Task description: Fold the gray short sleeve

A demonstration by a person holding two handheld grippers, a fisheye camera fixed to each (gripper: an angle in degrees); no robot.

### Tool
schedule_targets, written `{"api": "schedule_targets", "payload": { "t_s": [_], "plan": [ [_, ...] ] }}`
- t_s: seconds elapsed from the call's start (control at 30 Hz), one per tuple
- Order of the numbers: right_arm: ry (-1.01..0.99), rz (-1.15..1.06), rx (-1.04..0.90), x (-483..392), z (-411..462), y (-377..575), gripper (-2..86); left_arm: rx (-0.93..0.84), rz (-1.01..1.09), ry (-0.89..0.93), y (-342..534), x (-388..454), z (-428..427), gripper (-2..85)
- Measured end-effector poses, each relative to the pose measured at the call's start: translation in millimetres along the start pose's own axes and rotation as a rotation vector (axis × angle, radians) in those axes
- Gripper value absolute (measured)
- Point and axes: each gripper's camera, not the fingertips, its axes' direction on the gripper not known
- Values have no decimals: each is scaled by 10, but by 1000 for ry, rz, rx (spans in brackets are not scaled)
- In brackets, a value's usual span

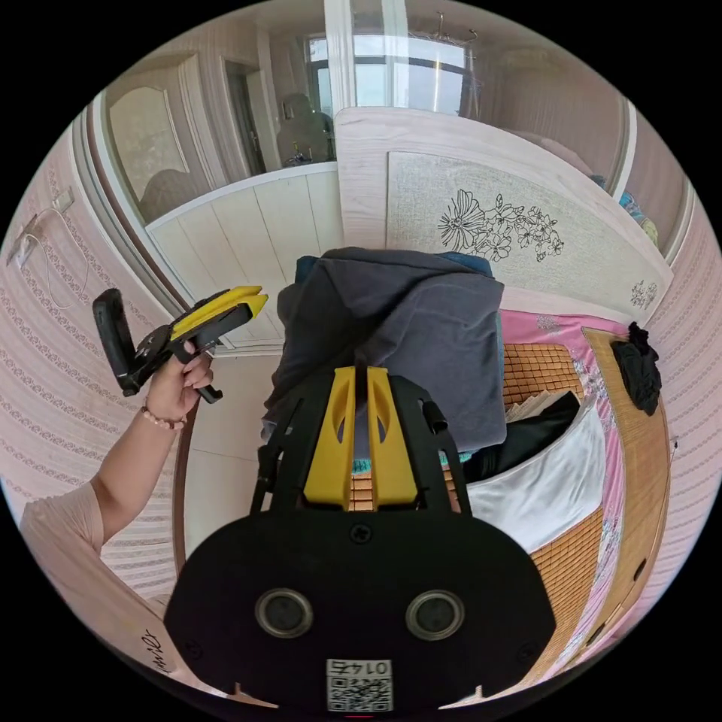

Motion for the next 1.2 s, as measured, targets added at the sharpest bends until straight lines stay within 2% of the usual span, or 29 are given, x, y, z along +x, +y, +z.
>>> {"api": "schedule_targets", "payload": {
  "t_s": [0.07, 0.2, 0.37, 0.6, 0.77, 0.87, 1.03, 1.2],
  "plan": [
    [-22, 27, 13, 106, -225, 191, 4, -91, -17, 43, -132, -22, 176, 73],
    [-49, 59, 84, 260, -759, 556, 1, -47, -8, 74, -223, 20, -88, 12],
    [-67, 151, 373, 559, -2086, 1453, -1, 58, 166, 141, -520, 542, -834, -3],
    [-76, 334, 766, 843, -3976, 3101, -2, 266, 240, 331, -1032, 1459, -1873, -5],
    [61, 345, 1013, 629, -5515, 4632, -1, 344, 293, 527, -1188, 2218, -2452, -5],
    [194, 393, 1029, 460, -6218, 5292, -1, 318, 271, 664, -1248, 2654, -2456, -5],
    [331, 500, 1002, 335, -6911, 6064, -1, 218, 277, 755, -1262, 3503, -2247, -6],
    [407, 570, 1001, 185, -7372, 6765, -1, 232, 296, 794, -1230, 4132, -2304, -7]
  ]
}}
